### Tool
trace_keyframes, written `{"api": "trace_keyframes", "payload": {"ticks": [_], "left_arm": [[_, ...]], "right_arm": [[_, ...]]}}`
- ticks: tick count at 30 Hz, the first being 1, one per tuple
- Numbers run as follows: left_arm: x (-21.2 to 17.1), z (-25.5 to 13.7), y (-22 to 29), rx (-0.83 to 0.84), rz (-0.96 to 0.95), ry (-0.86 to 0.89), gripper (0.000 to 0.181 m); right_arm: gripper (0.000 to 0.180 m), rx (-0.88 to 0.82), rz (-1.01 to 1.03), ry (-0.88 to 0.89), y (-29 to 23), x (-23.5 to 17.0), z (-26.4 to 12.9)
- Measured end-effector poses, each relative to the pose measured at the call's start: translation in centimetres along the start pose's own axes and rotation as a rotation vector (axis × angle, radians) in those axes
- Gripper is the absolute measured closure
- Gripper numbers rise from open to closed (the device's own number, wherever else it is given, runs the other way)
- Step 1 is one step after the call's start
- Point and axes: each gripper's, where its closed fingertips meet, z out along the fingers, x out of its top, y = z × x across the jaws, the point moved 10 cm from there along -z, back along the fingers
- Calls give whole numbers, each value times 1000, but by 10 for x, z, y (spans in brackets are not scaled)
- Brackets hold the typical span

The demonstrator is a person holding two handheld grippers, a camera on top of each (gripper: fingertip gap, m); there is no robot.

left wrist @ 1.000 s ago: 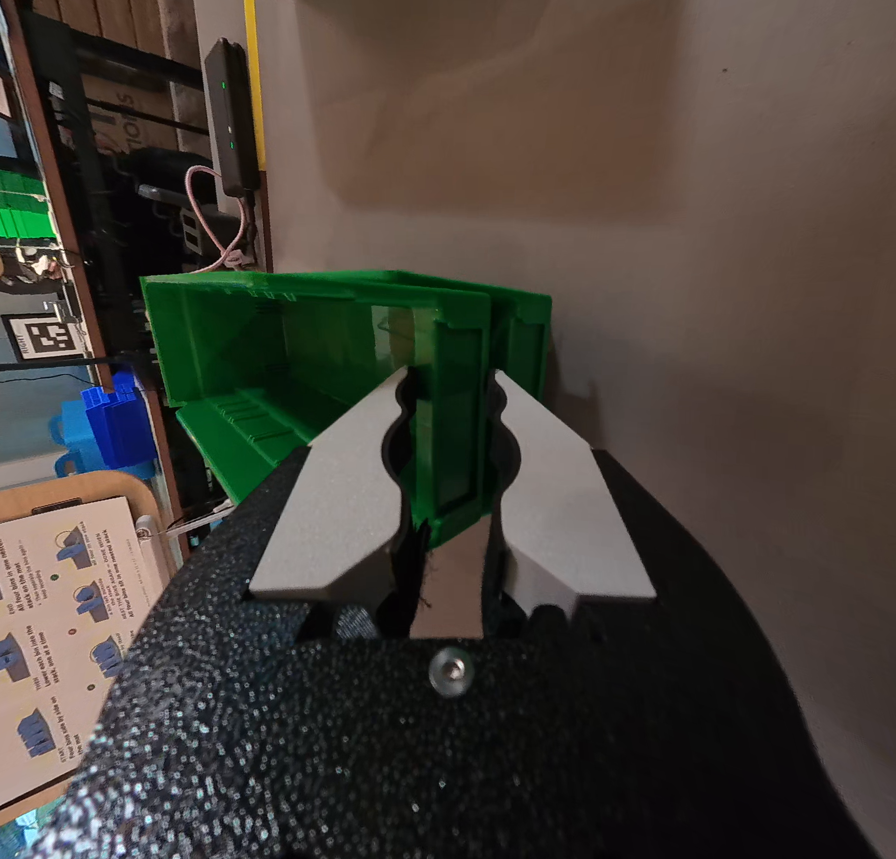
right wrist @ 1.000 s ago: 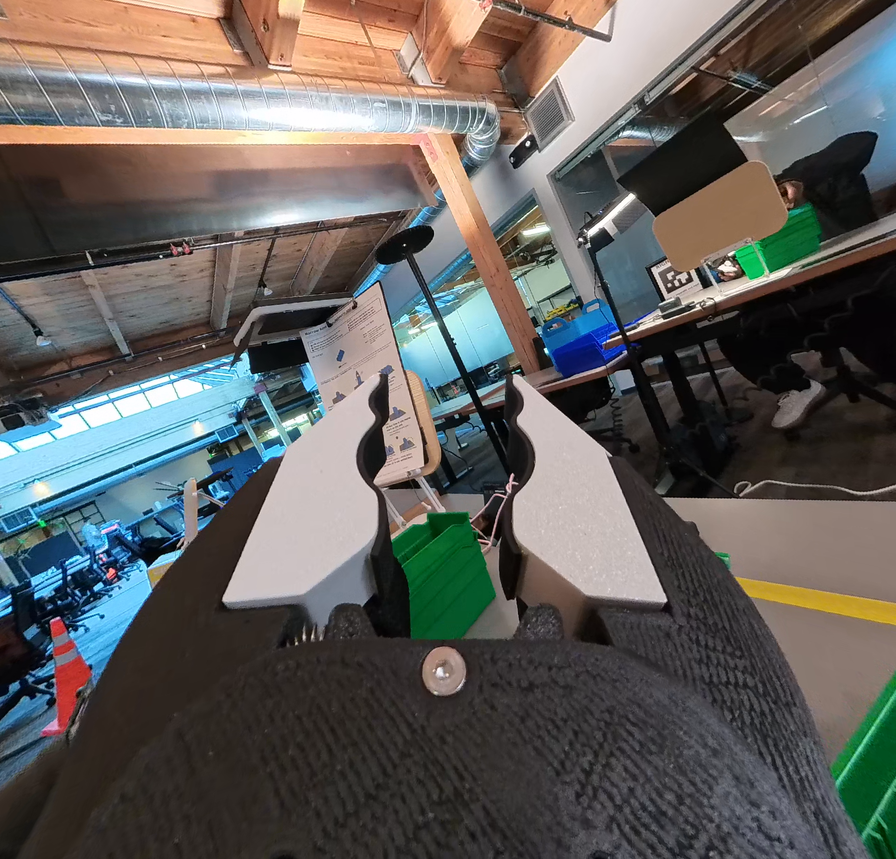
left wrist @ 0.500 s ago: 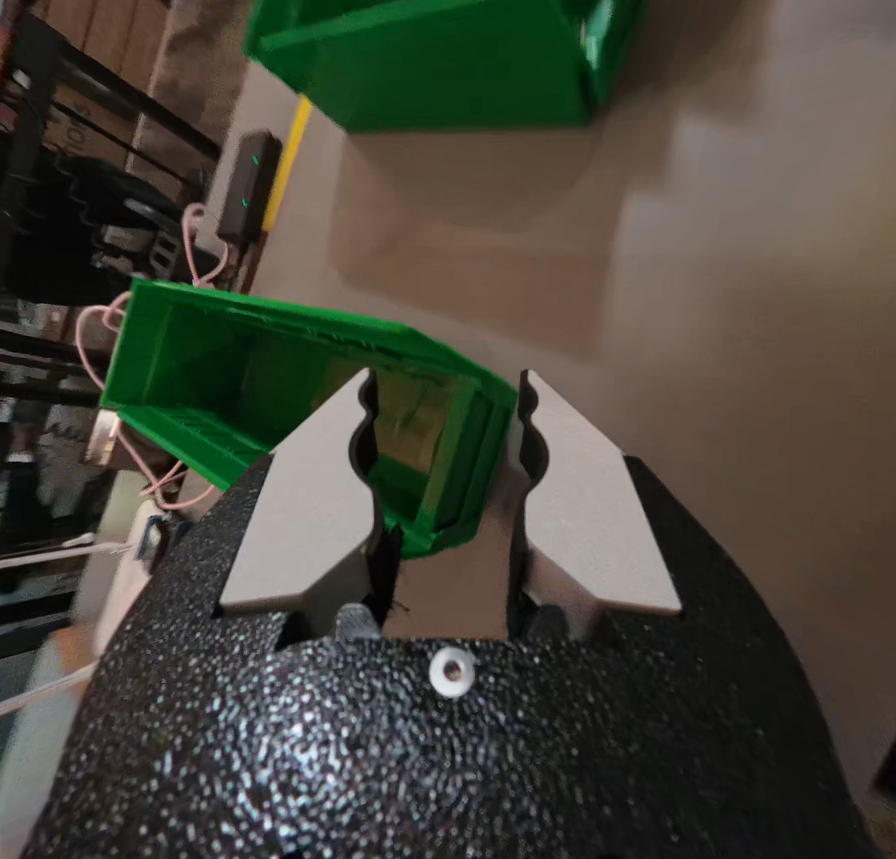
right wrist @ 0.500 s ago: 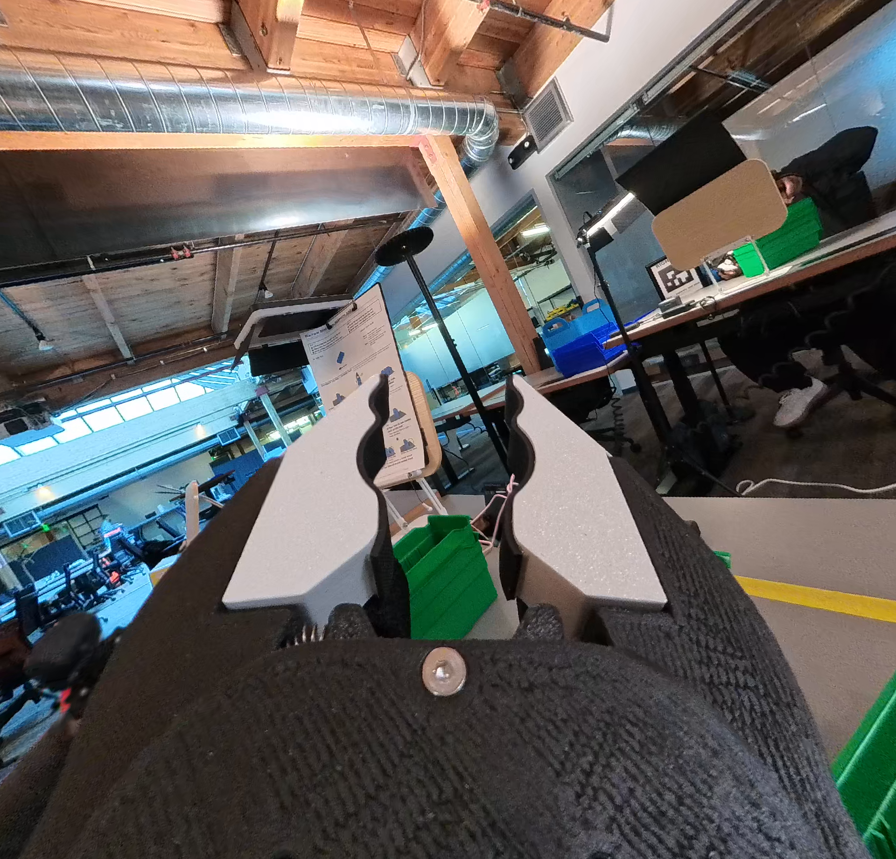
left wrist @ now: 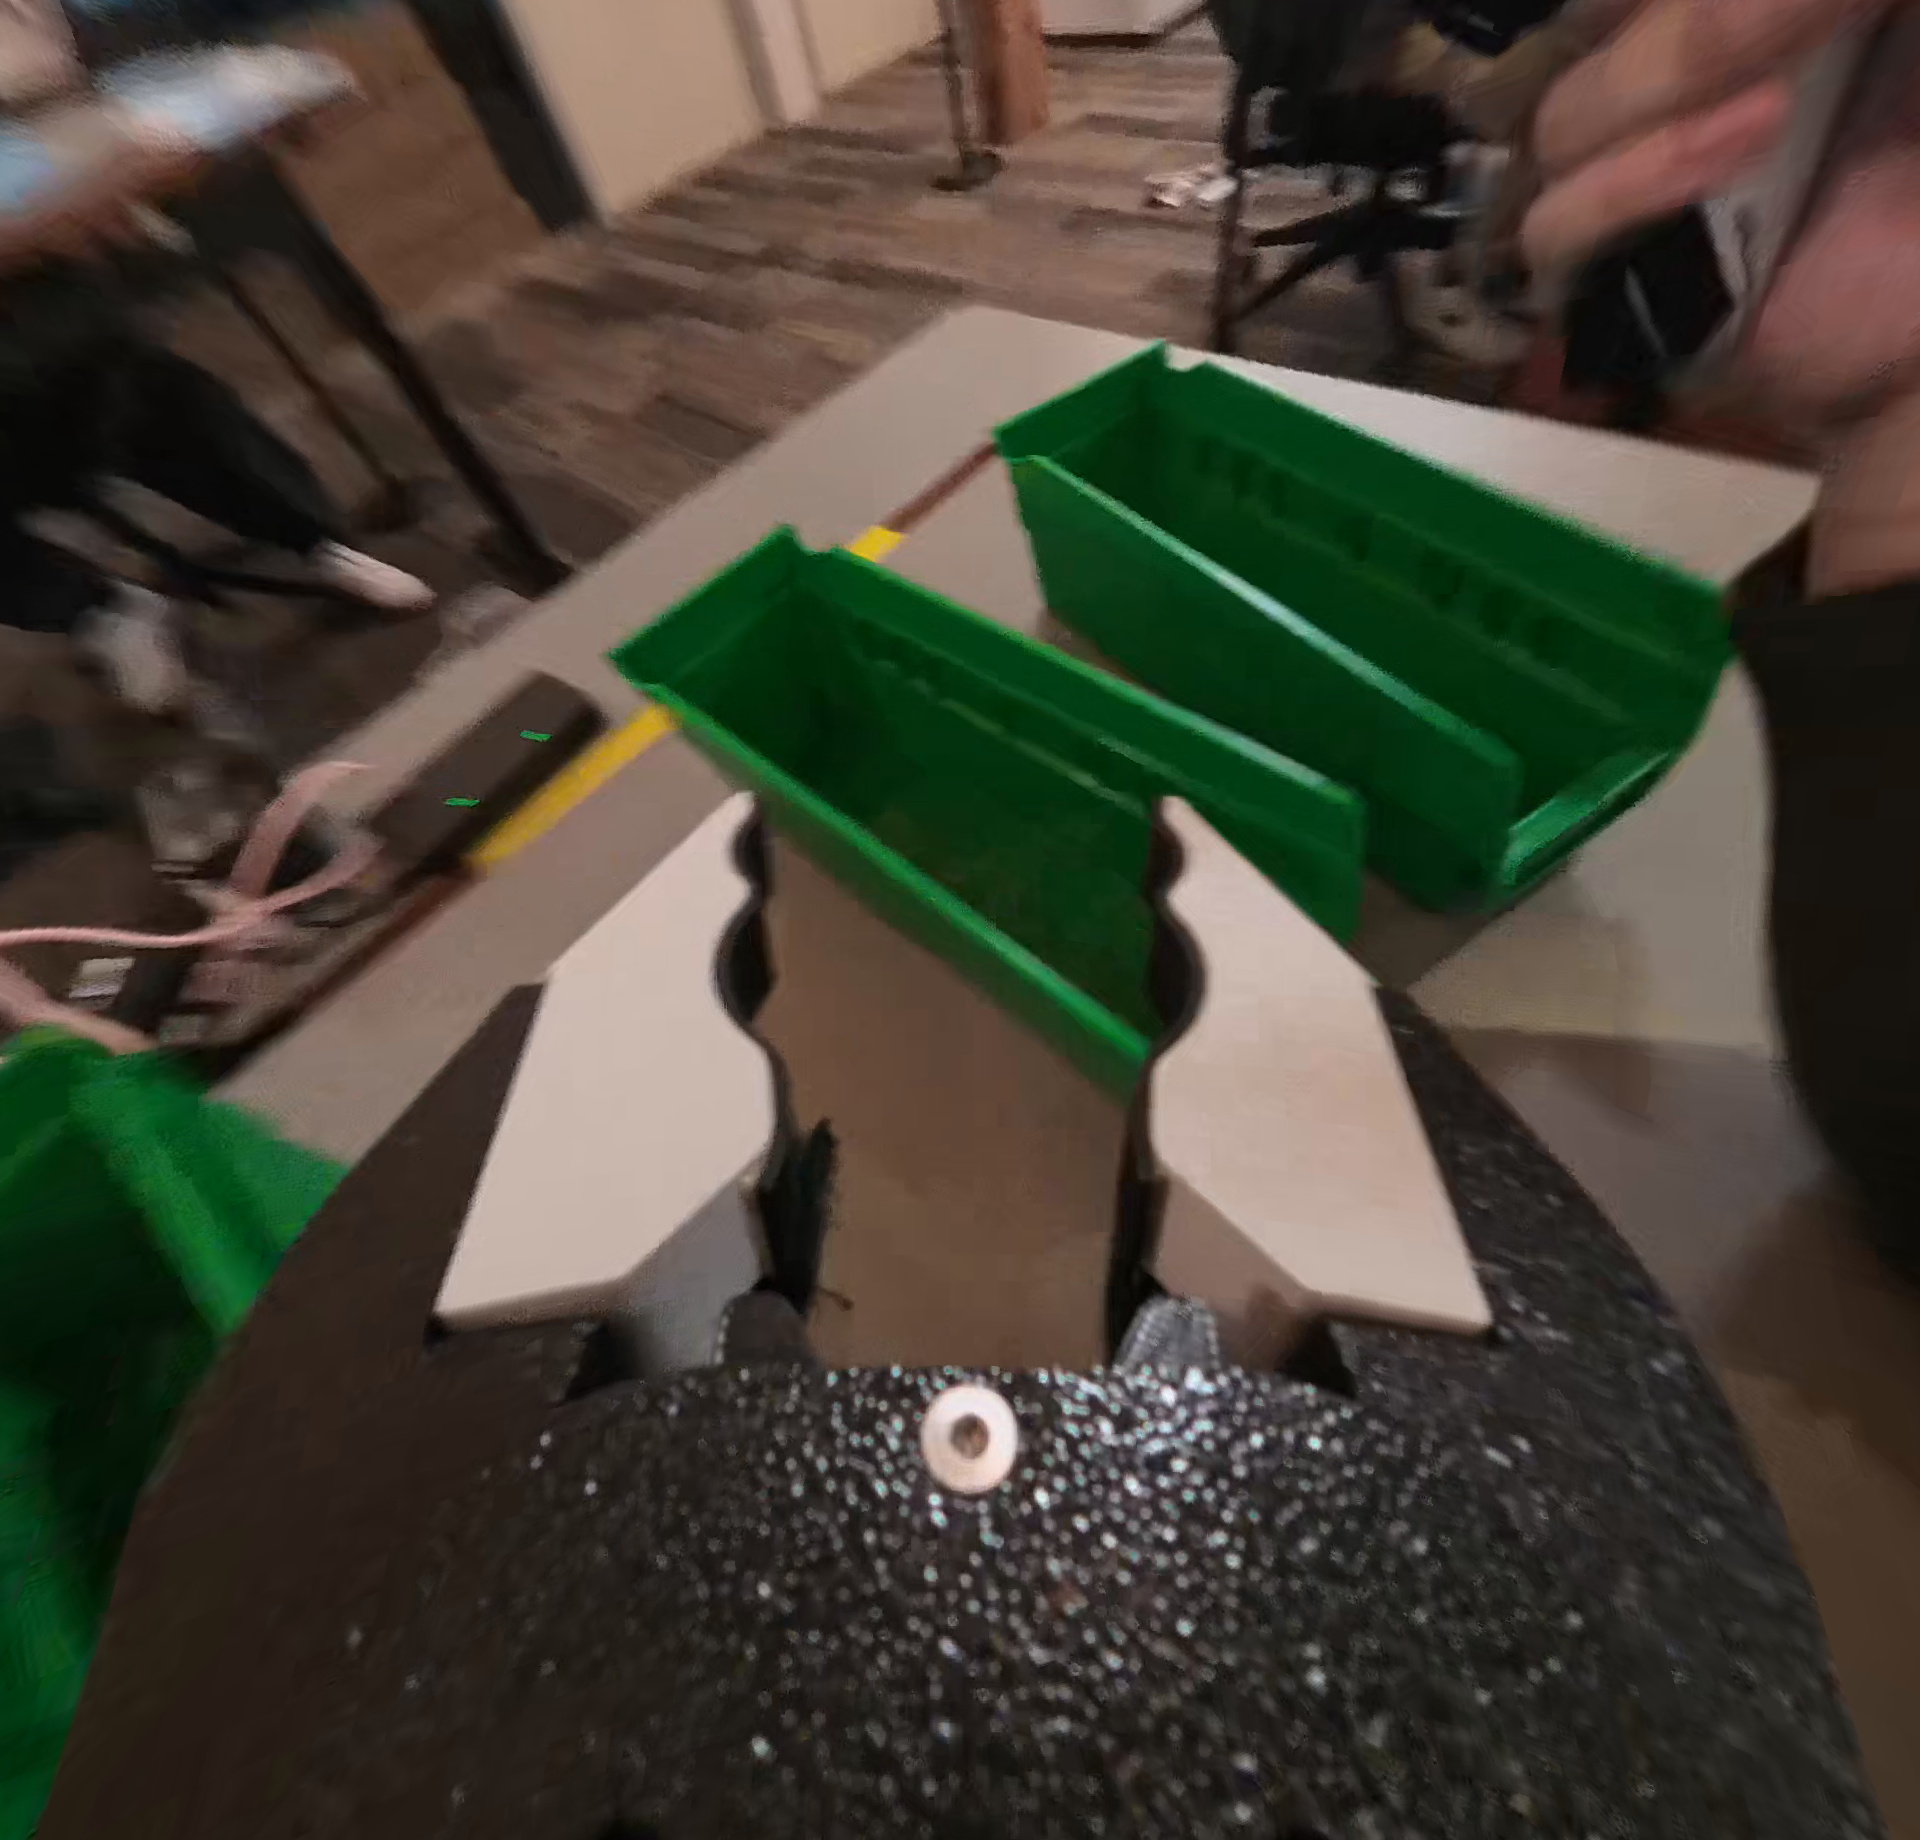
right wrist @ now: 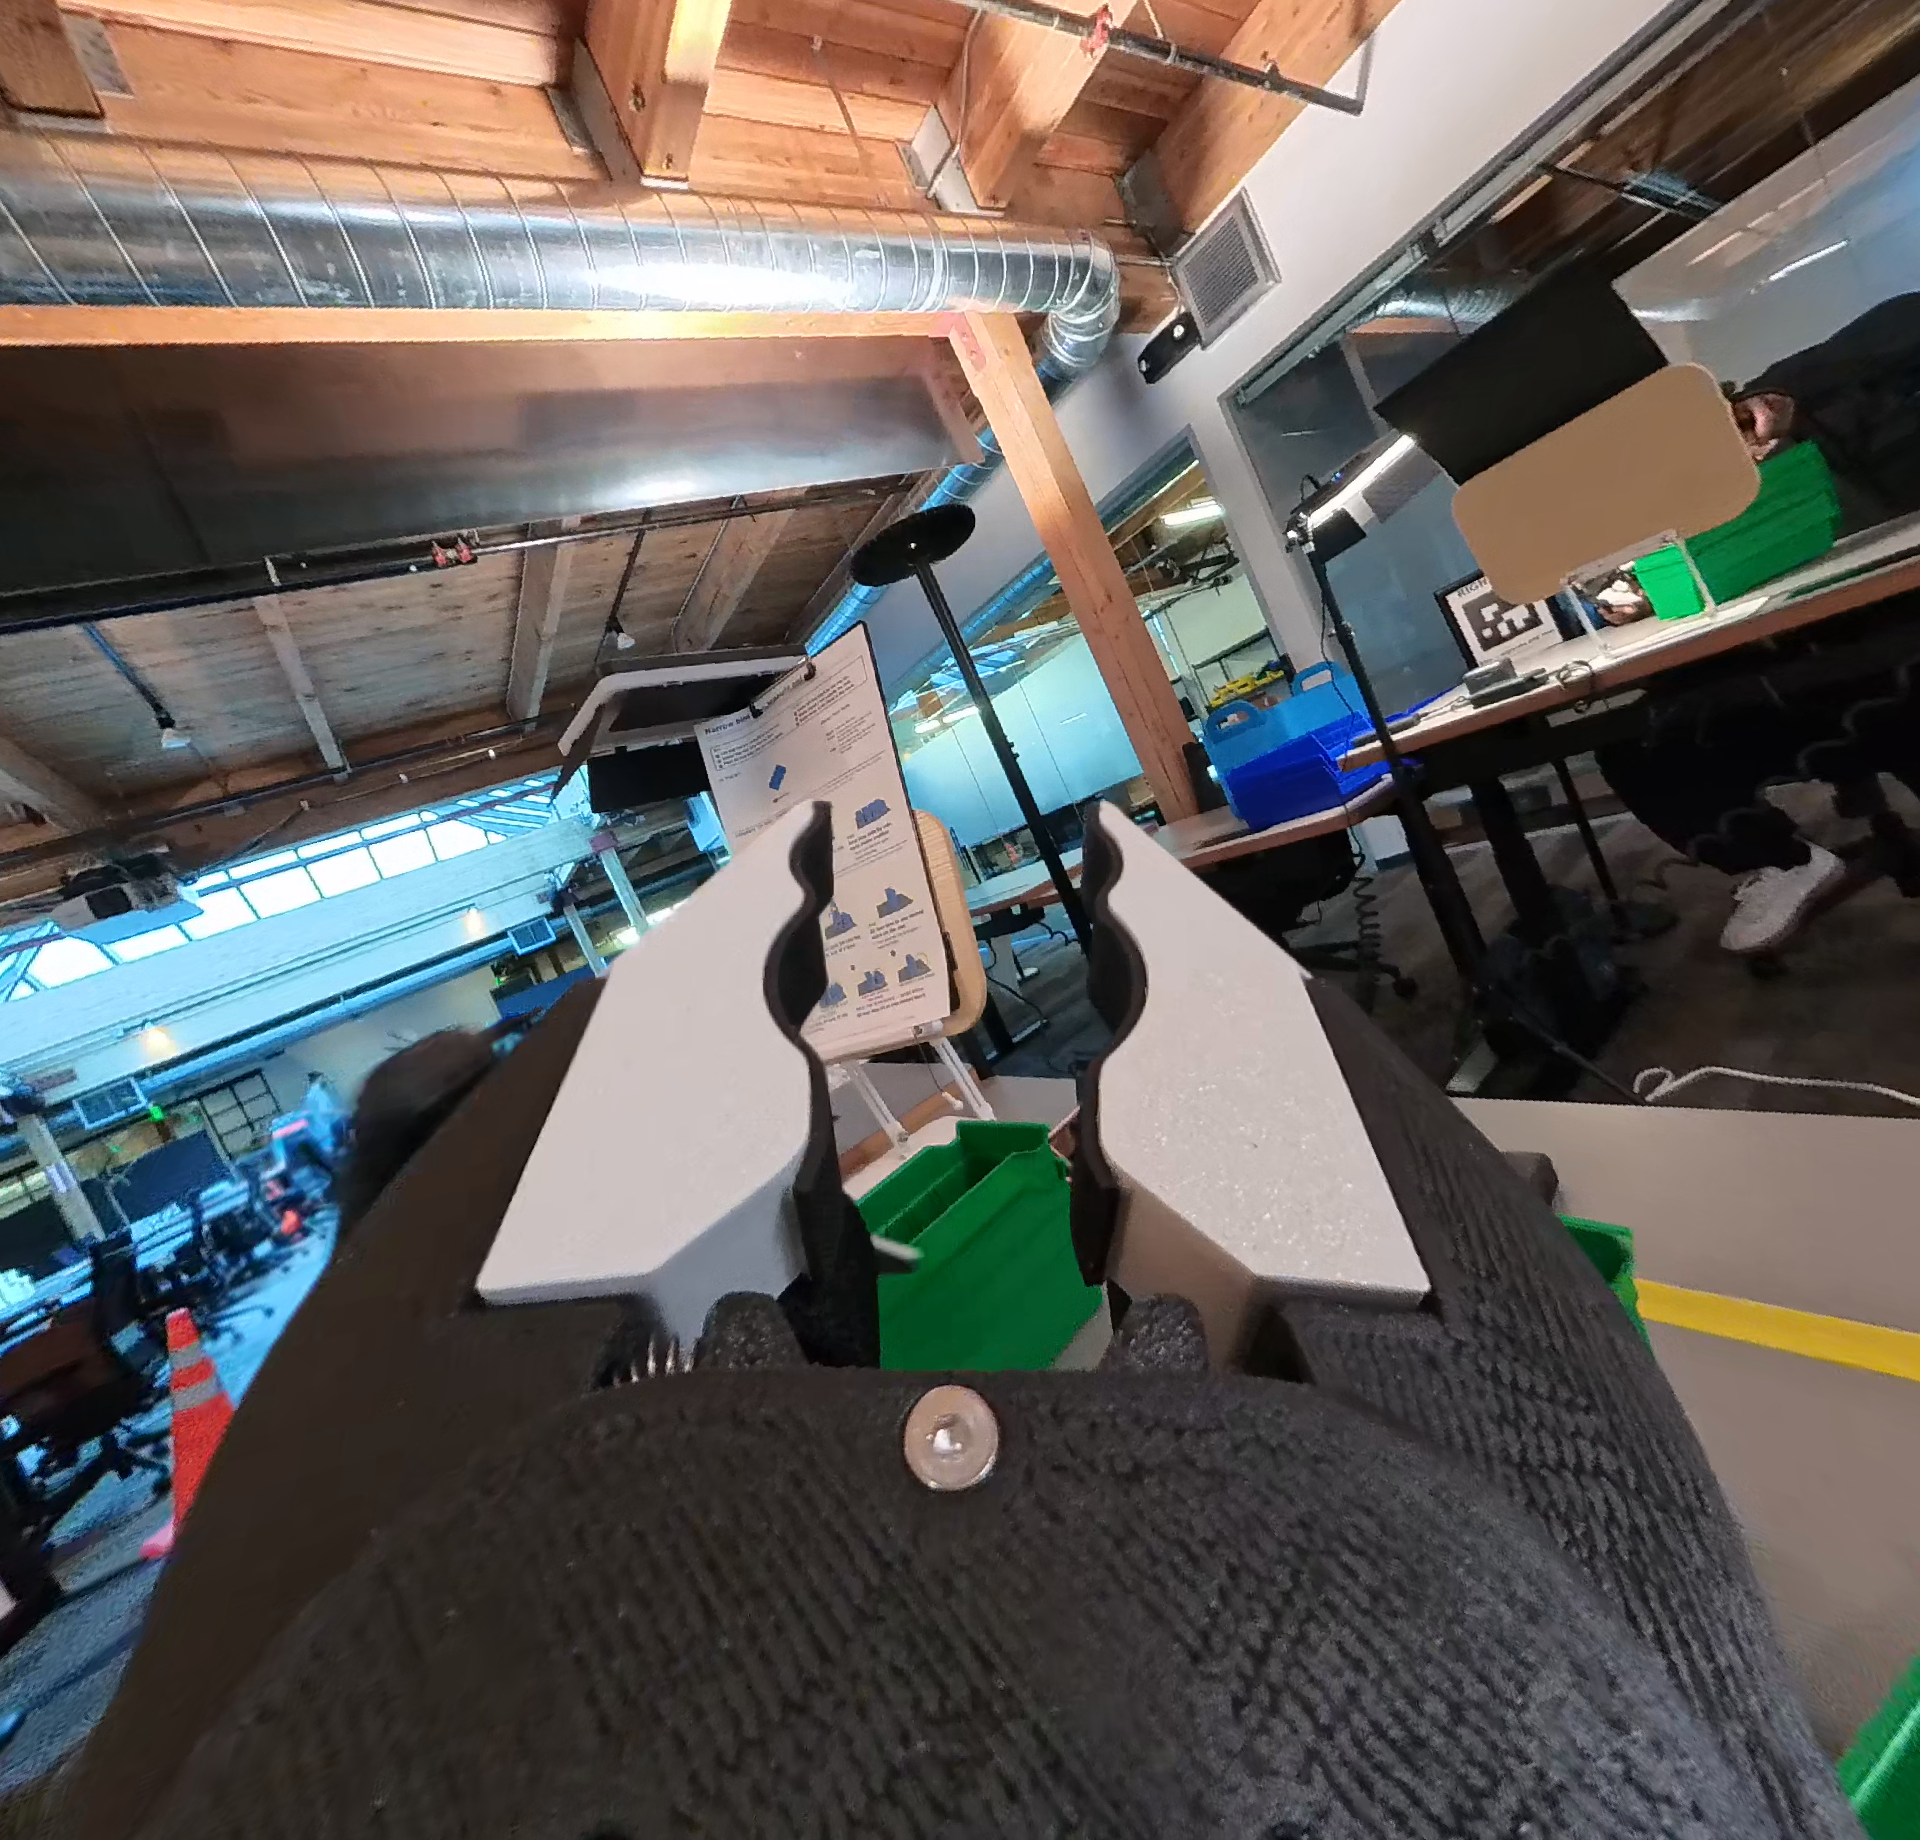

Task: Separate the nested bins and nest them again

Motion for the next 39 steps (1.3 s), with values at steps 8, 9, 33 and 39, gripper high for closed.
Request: {"api": "trace_keyframes", "payload": {"ticks": [8, 9, 33, 39], "left_arm": [[32, 135, -62, -93, -381, -476, 25], [32, 146, -63, -116, -451, -542, 22], [-7, 192, -36, 17, -347, -1120, 34], [-13, 175, -55, -3, -333, -1128, 51]], "right_arm": [[132, -3, 32, 47, 8, 7, -11], [132, -2, 36, 56, 8, 8, -13], [133, 49, 46, 83, 0, 15, -19], [133, 32, 45, 96, 3, 16, -22]]}}
